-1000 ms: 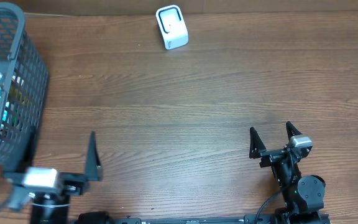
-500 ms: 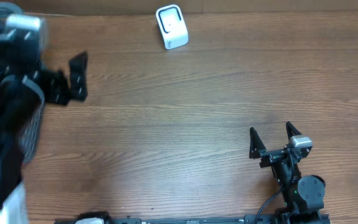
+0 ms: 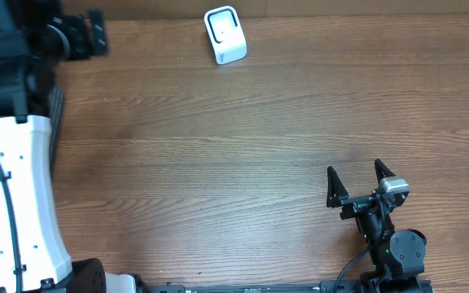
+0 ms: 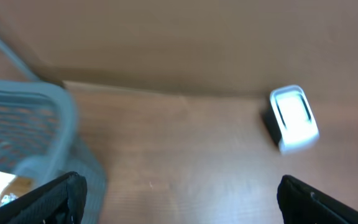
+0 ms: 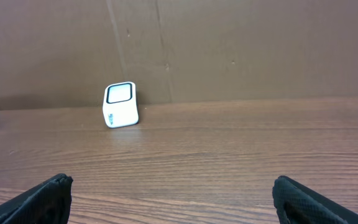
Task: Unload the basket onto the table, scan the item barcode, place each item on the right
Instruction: 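Reach the left gripper into the grey basket and grasp the yellow bottle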
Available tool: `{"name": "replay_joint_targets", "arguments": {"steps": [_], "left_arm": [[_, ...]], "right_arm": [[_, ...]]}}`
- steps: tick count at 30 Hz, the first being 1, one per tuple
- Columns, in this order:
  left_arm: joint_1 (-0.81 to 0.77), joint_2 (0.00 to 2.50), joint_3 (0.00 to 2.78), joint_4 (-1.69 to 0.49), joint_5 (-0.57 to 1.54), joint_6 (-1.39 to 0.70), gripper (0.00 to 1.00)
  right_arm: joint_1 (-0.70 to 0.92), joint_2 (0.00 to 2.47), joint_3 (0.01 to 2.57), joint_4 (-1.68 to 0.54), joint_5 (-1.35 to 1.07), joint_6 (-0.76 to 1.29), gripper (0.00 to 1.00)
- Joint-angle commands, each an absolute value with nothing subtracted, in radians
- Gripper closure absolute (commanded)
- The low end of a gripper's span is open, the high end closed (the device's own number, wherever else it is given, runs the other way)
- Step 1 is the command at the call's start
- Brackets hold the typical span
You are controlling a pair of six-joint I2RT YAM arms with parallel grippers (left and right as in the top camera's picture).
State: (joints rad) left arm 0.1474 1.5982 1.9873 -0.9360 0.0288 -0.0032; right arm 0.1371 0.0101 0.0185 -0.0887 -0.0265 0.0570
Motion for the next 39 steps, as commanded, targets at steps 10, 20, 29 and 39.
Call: {"name": "replay_joint_targets", "arguments": {"steps": [10, 20, 29, 39], "left_arm": [[0.628, 1.58, 2.026, -0.925, 0.17, -0.176, 0.0], [0.775, 1.698, 2.025, -1.022, 0.174, -0.179, 0.0], [0.773, 1.909, 2.025, -1.043, 0.265, -0.127, 0.0], [0.743, 2.104, 2.025, -1.031, 0.264, -0.09, 0.11]], "right_arm": [[0.133, 0.003, 0.008, -0.082, -0.027, 0.064, 0.0], [0.133, 0.003, 0.008, -0.082, -0.027, 0.064, 0.0], [0.133, 0.003, 0.008, -0.082, -0.027, 0.064, 0.0], [0.133, 0.003, 0.008, -0.082, -0.027, 0.064, 0.0]]}}
